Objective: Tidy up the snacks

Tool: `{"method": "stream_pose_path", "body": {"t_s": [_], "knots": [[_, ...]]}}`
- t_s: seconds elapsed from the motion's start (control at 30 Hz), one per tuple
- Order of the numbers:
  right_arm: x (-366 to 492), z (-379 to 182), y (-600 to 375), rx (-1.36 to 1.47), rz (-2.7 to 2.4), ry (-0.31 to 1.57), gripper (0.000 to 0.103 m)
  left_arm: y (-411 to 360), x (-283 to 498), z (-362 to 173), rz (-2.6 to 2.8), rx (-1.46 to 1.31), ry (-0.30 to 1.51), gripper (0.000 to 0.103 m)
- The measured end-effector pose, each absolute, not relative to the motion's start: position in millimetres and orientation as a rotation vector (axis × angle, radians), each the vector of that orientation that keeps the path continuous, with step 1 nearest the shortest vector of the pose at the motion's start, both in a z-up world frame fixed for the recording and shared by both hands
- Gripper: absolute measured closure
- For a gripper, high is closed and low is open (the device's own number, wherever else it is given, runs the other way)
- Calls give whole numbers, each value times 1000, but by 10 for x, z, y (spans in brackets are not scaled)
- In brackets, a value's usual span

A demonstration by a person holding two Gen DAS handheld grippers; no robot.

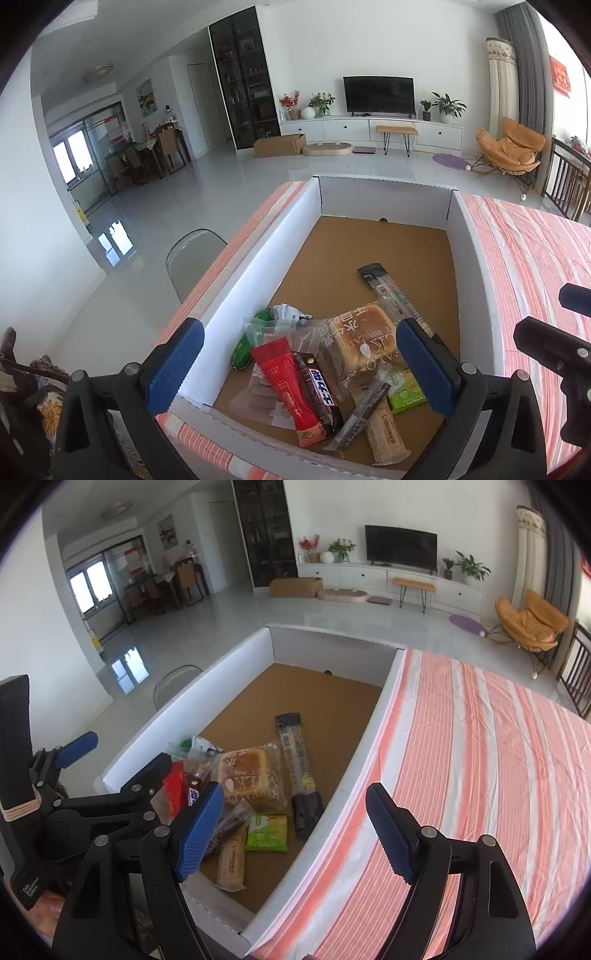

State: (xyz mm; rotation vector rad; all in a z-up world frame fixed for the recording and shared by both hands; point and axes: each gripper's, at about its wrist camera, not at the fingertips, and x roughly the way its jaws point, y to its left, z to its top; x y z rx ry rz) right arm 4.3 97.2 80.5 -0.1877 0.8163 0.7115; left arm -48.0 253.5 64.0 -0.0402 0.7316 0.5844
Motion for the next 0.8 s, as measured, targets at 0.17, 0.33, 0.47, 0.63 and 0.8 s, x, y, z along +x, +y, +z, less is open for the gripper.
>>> {"method": "stream_pose_path", "body": {"t_s": [0.17, 0.33, 0.47, 0.63, 0.8], "knots": [[-49, 808, 1082, -237, 709, 798, 21, 2622, -494, 593, 582, -52, 792, 0], [-78, 789, 1142, -258, 691, 807, 21, 2671, -557, 557, 556, -87, 812, 0], [-68, 742, 1159, -261, 683, 826, 21, 2695, -605, 574, 547, -98, 802, 0], [-113, 755, 1206, -273, 684, 822, 21, 2732, -624, 620, 556, -128, 794, 0], [-127, 758, 1248, -284, 689, 820, 21, 2773, -676, 624, 561, -161, 790, 0]]}}
